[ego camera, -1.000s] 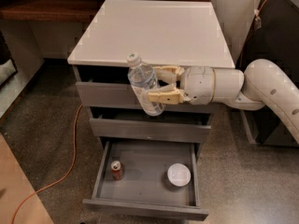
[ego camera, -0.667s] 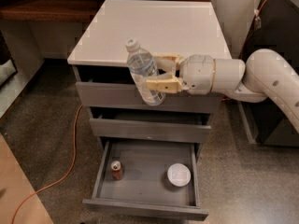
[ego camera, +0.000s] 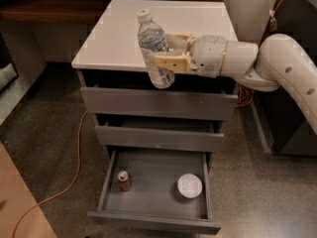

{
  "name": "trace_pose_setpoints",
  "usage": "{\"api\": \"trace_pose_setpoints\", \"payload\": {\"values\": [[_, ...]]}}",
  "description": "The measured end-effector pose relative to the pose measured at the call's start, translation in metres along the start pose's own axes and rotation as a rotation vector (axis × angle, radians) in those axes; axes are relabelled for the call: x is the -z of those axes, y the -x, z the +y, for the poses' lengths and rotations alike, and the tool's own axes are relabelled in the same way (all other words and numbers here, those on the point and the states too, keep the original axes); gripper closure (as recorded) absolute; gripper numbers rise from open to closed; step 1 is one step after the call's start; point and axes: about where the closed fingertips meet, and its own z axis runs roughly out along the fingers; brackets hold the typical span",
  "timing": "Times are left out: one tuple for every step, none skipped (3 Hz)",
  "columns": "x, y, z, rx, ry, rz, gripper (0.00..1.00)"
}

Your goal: Pick blue plastic bottle from bottom drawer and place on counter

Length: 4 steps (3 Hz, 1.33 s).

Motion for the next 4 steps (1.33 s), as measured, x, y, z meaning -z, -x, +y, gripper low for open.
{"api": "trace_pose_setpoints", "payload": {"values": [[-0.007,0.004,-0.032,-0.027,-0.043,-0.035,1.00],[-0.018,0.008,-0.077,-0.035,-0.096,-0.082,1.00],[-0.024,0.013,-0.104,-0.030,-0.136,-0.114,1.00],[-0.027,0.008,-0.124,-0.028,-0.183,-0.137,1.00]]}}
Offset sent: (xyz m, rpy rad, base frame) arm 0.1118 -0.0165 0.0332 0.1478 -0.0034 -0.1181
